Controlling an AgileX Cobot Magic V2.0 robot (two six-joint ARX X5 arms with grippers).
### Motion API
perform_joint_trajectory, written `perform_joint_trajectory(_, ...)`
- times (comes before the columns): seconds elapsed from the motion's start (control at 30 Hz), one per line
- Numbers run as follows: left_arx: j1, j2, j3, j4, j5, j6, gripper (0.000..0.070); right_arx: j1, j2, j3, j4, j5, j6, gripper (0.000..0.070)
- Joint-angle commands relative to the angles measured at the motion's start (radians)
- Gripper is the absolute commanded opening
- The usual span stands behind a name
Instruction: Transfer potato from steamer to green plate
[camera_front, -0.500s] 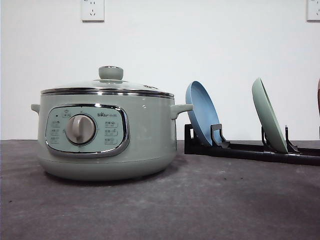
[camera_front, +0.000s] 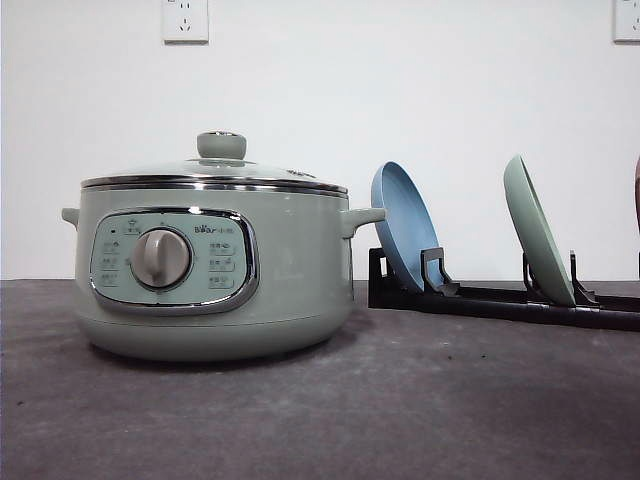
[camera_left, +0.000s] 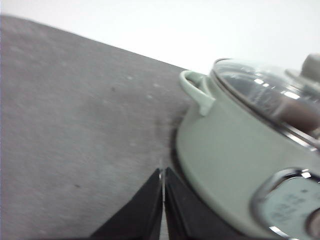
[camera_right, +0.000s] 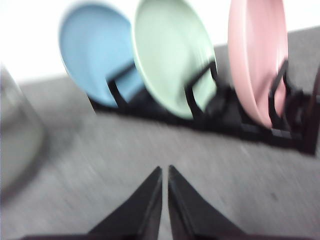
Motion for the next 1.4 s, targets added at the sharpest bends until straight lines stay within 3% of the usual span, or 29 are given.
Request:
perform_joint_trajectory(0.0,-0.010,0.000,0.023,0.016,0.007,-0.128,0.0001,0.018,-0.001,0.043,0.010,-0.002,0.076,0.0004)
perform_joint_trajectory(0.23,-0.038,0.053,0.187,0.011,0.008,-0.175,0.0001,0.060,0.054,0.198,-0.016,0.005,0.146,0.0004)
perform_joint_trajectory(0.43,-0.052,0.220,0.421,0.001,0.045,-0.162,0.0001,0.074,0.176,0.399,-0.123,-0.045,0.126,0.0004)
perform_joint_trajectory(0.77,-0.096,0.519,0.827,-0.170,0.217,-0.150,0.0001,0.074,0.437,0.712,-0.270,-0.254,0.108,0.0004)
perform_joint_trajectory(0.93,-0.137,0.624,0.970,-0.265,0.277,-0.088,0.0001,0.075,0.552,0.856,-0.388,-0.373,0.031,0.0004)
perform_joint_trajectory(1.2,-0.183,0.734,1.096,-0.414,0.427,0.091,0.0000,0.116,0.679,1.018,-0.499,-0.454,-0.117,0.0004)
perform_joint_trajectory(1.37,-0.217,0.770,1.099,-0.421,0.487,0.134,0.0000,0.139,0.733,1.045,-0.507,-0.519,-0.133,0.0004)
